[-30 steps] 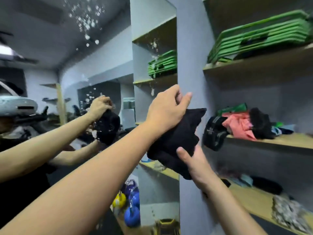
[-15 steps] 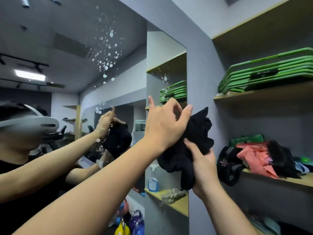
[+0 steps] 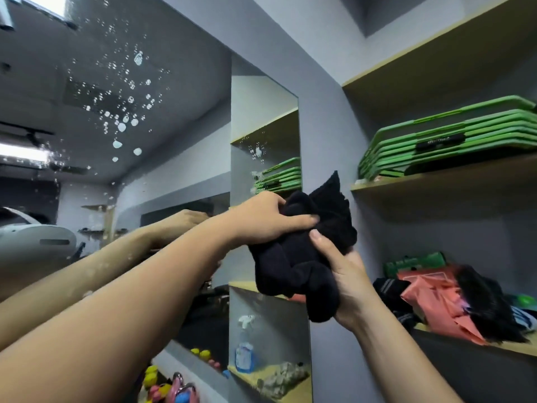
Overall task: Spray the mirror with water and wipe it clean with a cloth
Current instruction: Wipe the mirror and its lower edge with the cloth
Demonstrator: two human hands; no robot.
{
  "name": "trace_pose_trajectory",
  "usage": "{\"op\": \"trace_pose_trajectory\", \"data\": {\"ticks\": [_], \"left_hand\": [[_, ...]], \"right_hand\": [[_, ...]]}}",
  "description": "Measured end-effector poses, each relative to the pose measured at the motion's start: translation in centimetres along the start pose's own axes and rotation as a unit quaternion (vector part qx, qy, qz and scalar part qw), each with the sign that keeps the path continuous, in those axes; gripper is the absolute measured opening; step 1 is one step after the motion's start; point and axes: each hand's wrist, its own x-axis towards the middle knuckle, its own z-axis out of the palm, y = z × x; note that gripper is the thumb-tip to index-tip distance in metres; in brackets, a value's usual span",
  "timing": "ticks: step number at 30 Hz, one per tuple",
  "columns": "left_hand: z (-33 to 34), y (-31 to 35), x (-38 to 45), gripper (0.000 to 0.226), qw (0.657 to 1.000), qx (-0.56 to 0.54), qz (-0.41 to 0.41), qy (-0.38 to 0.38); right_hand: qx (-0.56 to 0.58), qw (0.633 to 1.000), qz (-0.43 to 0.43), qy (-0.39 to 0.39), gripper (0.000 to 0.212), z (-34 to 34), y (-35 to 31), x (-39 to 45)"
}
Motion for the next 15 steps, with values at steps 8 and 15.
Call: {"op": "trace_pose_trajectory", "data": {"ticks": [8,15], "left_hand": [[-0.6,-0.2,3.6,0.021,0.995,0.087,0.040,-0.028],[1.4,-0.7,6.8,0.008,0.988,-0.052,0.036,0.140]], "right_hand": [[-0.041,0.996,0.045,-0.064,0.068,-4.1,-0.1,5.2],[0.289,0.937,0.133,-0.144,0.031,-8.9,1.4,7.9]]}}
